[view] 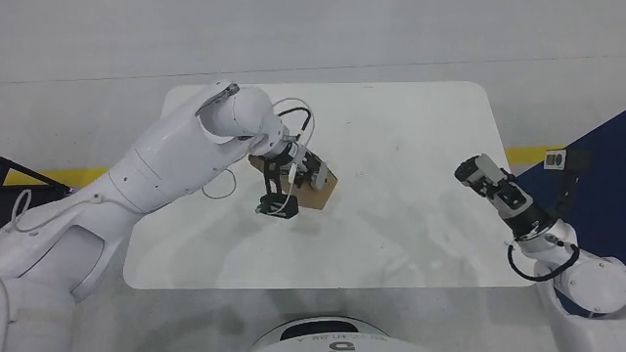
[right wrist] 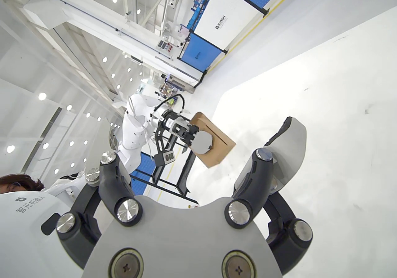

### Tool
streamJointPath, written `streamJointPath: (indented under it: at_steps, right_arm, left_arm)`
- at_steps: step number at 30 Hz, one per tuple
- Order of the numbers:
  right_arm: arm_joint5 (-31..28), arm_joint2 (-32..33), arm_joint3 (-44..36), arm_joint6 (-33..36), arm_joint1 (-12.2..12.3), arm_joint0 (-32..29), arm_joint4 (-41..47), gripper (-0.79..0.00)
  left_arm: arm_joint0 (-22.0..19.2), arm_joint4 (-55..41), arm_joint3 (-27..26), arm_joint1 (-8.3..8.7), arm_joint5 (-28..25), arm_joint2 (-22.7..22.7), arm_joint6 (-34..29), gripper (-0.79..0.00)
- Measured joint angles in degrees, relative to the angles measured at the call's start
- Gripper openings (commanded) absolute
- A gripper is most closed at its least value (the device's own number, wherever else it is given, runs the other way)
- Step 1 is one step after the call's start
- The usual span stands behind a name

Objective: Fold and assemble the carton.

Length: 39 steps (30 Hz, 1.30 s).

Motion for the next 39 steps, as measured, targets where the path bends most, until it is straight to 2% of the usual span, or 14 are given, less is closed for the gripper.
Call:
streamJointPath:
  at_steps: [3, 6, 9, 12, 15, 17, 20, 21, 25, 27, 28, 31, 34, 39]
  right_arm:
    - [-0.84, -0.40, 1.03, 0.03, -0.17, -0.75, 0.27, 0.000]
    - [-1.14, -1.04, 1.84, 0.22, -0.31, -0.96, 0.40, 0.000]
    - [-1.06, -2.17, 1.90, 0.55, -0.39, -0.44, -0.05, 0.000]
    - [-0.85, -4.29, 1.56, 1.00, -0.46, 1.08, -1.86, 0.000]
    - [-0.71, -7.18, 1.10, -0.07, -0.61, 3.62, -5.01, 0.000]
    - [-0.68, -8.67, 0.88, -0.95, -0.71, 4.71, -5.57, 0.000]
    - [-0.68, -8.44, 0.88, -0.88, -0.70, 4.62, -5.46, 0.000]
    - [-0.68, -8.41, 0.89, -0.86, -0.70, 4.60, -5.45, 0.000]
    - [-0.35, -8.90, 0.47, -0.34, -0.61, 5.02, -5.97, 0.000]
    - [1.52, -11.16, -0.70, 2.80, -0.33, 7.40, -9.60, 0.000]
    - [3.12, -13.70, -1.37, 5.51, -0.22, 9.88, -14.31, 0.000]
    - [6.91, -22.06, -0.29, 11.08, -0.30, 17.78, -27.57, 0.000]
    - [10.05, -31.11, 3.42, 14.65, -0.88, 26.46, -37.65, 0.000]
    - [12.34, -45.09, 8.87, 15.13, -2.56, 37.81, -50.92, 0.000]
  left_arm:
    - [-0.82, -0.61, 0.91, -0.60, 0.14, 1.67, -1.72, 0.000]
    - [-0.90, -3.18, 2.07, -0.79, 0.67, 0.18, -3.16, 0.000]
    - [-0.68, -6.20, 2.84, -0.11, 1.77, -2.76, -5.13, 0.000]
    - [1.15, -10.87, 3.44, 1.85, 3.63, -8.26, -7.35, 0.000]
    - [5.80, -13.76, 3.21, 5.18, 5.75, -15.03, -8.34, 0.000]
    - [10.96, -14.12, 2.59, 8.17, 7.13, -20.50, -8.43, 0.000]
    - [20.95, -14.95, -0.12, 12.70, 9.28, -29.69, -8.92, 0.000]
    - [25.62, -16.00, -1.69, 14.40, 10.44, -33.84, -9.36, 0.000]
    - [41.20, -19.69, -6.79, 18.58, 14.85, -46.92, -11.48, 0.000]
    - [47.77, -21.34, -8.78, 19.72, 16.77, -52.14, -13.00, 0.000]
    - [51.79, -22.35, -9.97, 20.27, 17.90, -55.30, -14.03, 0.000]
    - [60.29, -24.44, -12.04, 21.24, 20.13, -62.12, -15.48, 0.000]
    - [66.94, -25.28, -13.24, 21.78, 21.33, -67.29, -16.64, 0.000]
    - [74.29, -27.81, -13.88, 21.84, 23.27, -72.16, -19.94, 0.000]
